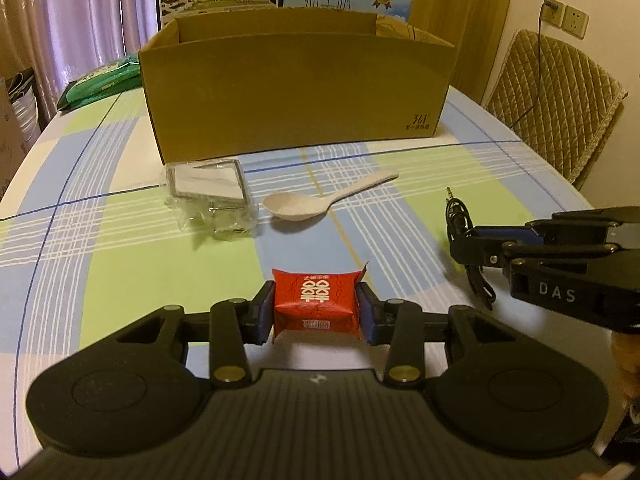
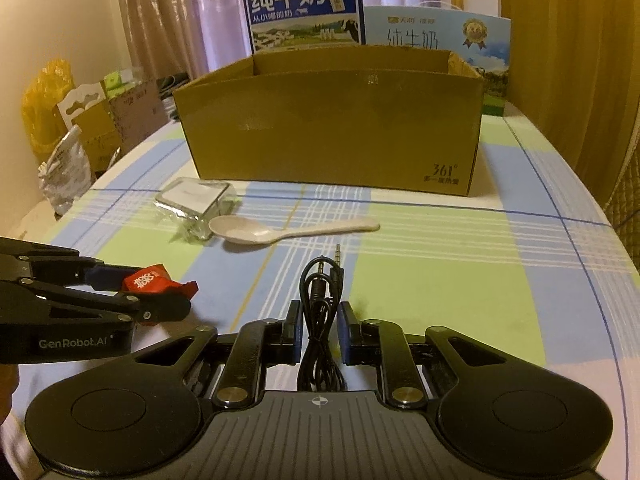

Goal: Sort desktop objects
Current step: 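Lift the red candy and black cable off the table with both tools, then carry the red candy and black cable over the cardboard box with both tools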

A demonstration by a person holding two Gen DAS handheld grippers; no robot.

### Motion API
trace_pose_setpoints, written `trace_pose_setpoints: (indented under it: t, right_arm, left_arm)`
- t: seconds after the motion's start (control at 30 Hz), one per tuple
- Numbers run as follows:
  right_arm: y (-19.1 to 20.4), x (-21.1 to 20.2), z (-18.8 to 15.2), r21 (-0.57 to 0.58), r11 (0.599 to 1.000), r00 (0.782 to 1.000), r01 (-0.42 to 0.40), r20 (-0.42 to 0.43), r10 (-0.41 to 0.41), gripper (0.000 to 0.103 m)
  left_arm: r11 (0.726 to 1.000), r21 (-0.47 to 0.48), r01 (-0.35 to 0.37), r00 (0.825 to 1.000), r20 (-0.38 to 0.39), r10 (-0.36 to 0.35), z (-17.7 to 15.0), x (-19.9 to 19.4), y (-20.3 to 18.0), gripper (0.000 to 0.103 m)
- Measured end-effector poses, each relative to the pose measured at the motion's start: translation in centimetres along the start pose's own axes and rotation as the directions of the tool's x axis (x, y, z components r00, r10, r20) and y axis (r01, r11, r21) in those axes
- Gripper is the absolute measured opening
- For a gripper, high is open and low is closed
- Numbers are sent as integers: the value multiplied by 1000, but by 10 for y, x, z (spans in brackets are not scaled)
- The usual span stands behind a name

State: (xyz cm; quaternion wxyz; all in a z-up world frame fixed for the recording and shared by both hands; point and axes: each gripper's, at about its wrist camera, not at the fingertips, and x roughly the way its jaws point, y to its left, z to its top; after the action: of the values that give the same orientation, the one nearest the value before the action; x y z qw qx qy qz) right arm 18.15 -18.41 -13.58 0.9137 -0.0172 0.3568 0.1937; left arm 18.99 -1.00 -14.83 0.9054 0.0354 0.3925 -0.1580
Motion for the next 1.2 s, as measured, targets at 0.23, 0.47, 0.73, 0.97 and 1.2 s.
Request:
trace_pose_setpoints:
  t: [0.23, 0.47, 0.73, 0.97, 1.2]
  right_arm:
    - [2, -14, 0, 13, 1000, 1000, 1, 24, -1, 14]
    - [2, -32, 5, 33, 999, 999, 11, 46, -12, 14]
    - [2, -59, 14, 54, 998, 996, 17, 86, -22, 14]
    - [2, -78, 24, 63, 998, 992, 17, 123, -25, 14]
    - [-1, -87, 30, 73, 997, 990, 21, 140, -31, 14]
  left_arm:
    - [1000, -7, 5, 1000, 12, -5, -1, -14, -2, 36]
    - [1000, 4, -1, 1000, 29, 1, 6, -30, -6, 36]
    - [1000, -10, -2, 999, 42, 3, 18, -52, -11, 36]
    - [1000, -16, -7, 998, 58, 8, 24, -67, -14, 36]
    - [1000, -24, -2, 998, 68, 4, 27, -73, -13, 36]
